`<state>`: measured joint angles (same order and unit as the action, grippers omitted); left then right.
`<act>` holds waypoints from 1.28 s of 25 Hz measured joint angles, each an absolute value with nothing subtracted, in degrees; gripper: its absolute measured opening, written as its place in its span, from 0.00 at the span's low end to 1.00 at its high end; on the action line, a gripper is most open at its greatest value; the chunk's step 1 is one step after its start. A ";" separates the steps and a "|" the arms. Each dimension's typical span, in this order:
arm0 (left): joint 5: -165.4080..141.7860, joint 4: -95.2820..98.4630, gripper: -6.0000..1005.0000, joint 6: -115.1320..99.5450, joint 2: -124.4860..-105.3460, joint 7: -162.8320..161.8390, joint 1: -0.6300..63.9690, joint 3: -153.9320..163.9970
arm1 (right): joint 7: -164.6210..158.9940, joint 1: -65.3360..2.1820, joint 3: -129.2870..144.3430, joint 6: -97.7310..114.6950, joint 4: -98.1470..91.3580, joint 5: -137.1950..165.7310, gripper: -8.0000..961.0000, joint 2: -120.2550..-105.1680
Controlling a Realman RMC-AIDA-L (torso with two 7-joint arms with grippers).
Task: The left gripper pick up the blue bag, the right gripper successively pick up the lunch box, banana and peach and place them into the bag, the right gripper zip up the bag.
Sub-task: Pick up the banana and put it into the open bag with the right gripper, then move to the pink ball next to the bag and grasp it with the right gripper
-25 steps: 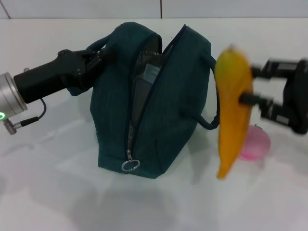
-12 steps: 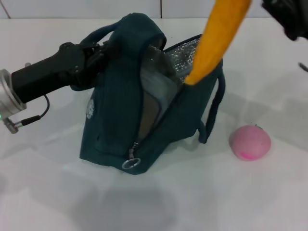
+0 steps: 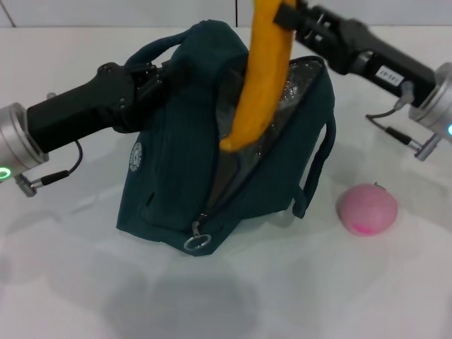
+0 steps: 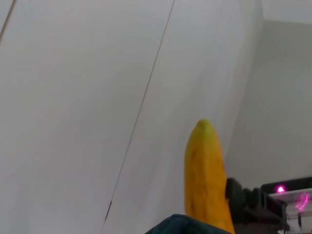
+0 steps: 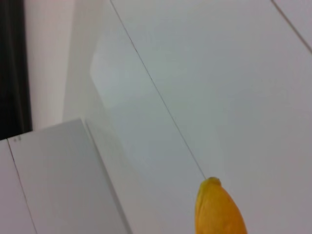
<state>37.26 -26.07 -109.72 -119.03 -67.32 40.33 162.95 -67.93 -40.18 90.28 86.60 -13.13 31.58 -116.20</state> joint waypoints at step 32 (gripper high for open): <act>37.28 -26.15 0.05 -107.43 -118.48 -67.21 39.03 162.95 | -55.18 -22.20 87.57 94.39 -20.15 30.23 0.84 -112.28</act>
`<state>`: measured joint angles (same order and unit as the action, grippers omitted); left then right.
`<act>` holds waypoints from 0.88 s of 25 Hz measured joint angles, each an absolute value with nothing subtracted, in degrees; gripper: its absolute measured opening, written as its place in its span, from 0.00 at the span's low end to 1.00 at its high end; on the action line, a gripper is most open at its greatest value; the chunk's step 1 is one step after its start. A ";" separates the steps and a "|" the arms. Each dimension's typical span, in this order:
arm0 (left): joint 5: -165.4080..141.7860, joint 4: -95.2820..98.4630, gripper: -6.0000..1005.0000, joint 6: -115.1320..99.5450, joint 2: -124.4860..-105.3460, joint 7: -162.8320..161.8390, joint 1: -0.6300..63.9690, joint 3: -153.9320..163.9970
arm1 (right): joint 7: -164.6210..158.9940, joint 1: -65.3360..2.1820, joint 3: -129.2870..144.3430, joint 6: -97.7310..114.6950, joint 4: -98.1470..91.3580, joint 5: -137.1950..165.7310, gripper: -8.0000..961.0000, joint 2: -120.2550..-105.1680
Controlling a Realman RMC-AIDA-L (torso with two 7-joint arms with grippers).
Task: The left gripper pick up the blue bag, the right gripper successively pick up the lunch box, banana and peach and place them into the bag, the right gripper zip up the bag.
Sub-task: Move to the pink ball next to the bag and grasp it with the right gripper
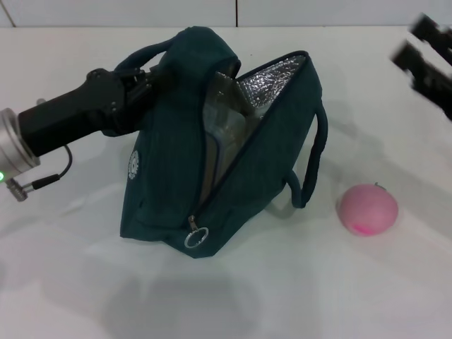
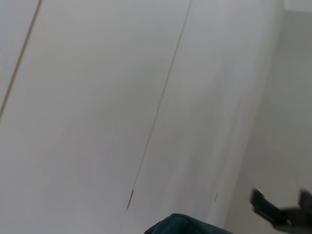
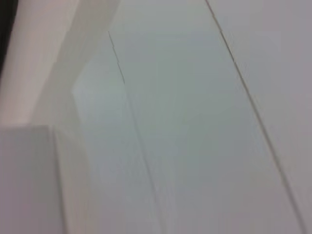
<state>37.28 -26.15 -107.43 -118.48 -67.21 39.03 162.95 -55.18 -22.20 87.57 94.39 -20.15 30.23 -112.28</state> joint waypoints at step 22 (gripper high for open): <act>36.97 -26.17 0.05 -105.20 -118.45 -66.79 39.18 162.95 | -38.10 -17.73 87.78 78.26 -9.92 43.45 0.86 -112.92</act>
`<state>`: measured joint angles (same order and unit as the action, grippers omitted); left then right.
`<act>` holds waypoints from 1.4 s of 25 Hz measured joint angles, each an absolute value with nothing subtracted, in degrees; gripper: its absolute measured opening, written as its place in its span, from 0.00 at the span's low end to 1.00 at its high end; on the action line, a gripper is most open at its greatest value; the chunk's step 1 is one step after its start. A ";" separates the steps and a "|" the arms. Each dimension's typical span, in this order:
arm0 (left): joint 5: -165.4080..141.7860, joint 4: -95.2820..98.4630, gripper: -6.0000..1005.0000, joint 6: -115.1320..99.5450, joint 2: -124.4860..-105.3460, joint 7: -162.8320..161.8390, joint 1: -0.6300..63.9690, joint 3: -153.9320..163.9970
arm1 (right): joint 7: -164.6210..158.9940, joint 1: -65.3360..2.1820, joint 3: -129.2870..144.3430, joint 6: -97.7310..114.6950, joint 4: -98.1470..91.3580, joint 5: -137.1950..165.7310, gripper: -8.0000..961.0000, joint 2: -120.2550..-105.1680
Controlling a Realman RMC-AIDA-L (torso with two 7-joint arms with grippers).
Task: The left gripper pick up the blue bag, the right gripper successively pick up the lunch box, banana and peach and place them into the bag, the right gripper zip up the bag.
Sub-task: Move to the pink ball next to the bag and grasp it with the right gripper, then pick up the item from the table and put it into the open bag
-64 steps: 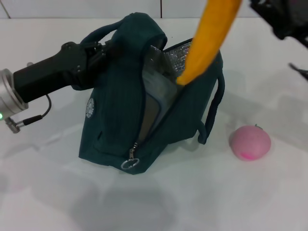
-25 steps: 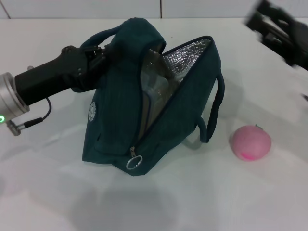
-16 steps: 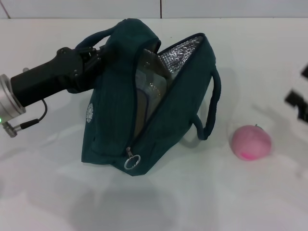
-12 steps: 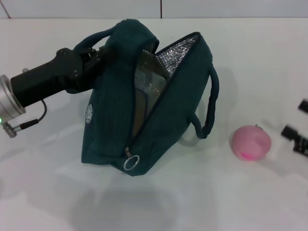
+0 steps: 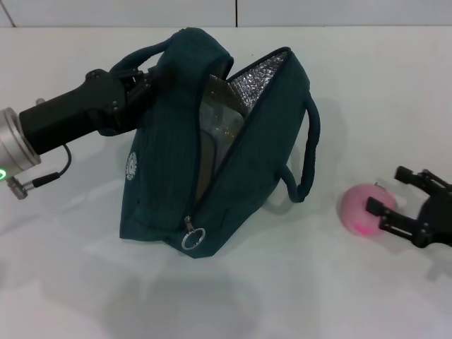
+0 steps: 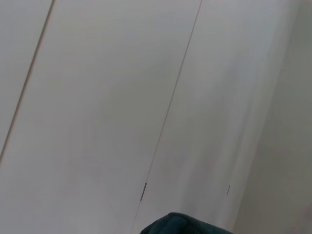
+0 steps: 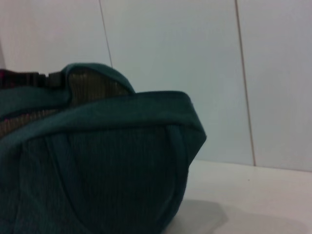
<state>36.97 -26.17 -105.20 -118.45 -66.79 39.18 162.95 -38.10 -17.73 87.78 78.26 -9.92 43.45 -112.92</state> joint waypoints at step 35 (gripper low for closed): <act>37.47 -26.06 0.06 -104.57 -118.12 -66.79 38.97 162.95 | -44.83 -19.18 67.97 99.05 -12.24 49.40 0.36 -113.51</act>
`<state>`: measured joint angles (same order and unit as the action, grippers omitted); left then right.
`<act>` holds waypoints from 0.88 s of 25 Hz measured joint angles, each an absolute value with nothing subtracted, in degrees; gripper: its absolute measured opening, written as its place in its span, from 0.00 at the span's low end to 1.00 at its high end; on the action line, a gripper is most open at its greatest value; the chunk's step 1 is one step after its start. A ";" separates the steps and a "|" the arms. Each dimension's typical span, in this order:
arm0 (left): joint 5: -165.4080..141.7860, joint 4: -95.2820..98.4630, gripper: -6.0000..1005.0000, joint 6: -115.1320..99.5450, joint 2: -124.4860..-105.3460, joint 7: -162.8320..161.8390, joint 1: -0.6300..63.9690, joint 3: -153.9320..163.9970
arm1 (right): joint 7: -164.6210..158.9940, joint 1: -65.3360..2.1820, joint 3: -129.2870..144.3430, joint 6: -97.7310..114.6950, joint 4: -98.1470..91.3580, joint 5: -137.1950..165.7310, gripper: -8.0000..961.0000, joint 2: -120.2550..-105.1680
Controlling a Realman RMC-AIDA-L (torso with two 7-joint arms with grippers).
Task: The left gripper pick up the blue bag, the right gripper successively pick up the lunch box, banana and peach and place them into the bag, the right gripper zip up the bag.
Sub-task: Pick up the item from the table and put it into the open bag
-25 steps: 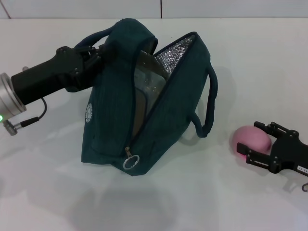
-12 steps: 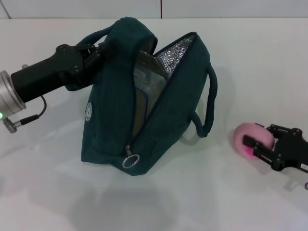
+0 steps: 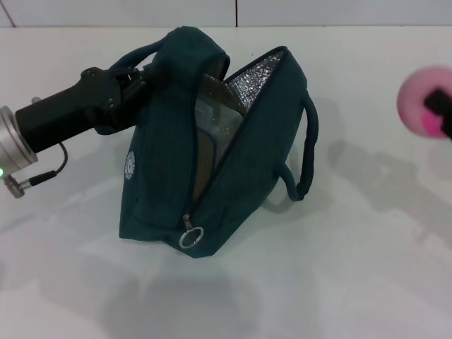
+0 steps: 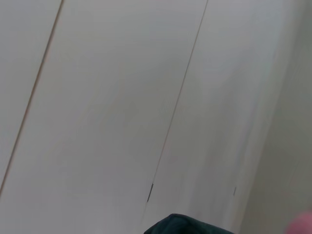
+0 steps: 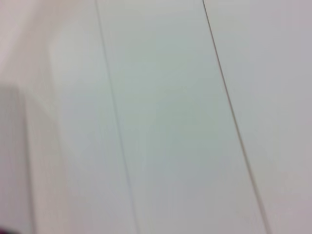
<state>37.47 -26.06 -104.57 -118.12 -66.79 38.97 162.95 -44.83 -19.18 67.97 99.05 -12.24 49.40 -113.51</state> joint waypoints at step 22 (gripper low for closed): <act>37.53 -25.85 0.06 -104.41 -118.74 -66.35 39.82 162.95 | -77.77 -42.48 78.31 82.61 -29.85 71.07 0.19 -115.18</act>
<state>37.53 -25.85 -104.41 -118.74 -66.35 39.81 162.95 -77.77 -42.48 78.31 82.61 -29.85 71.07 -115.18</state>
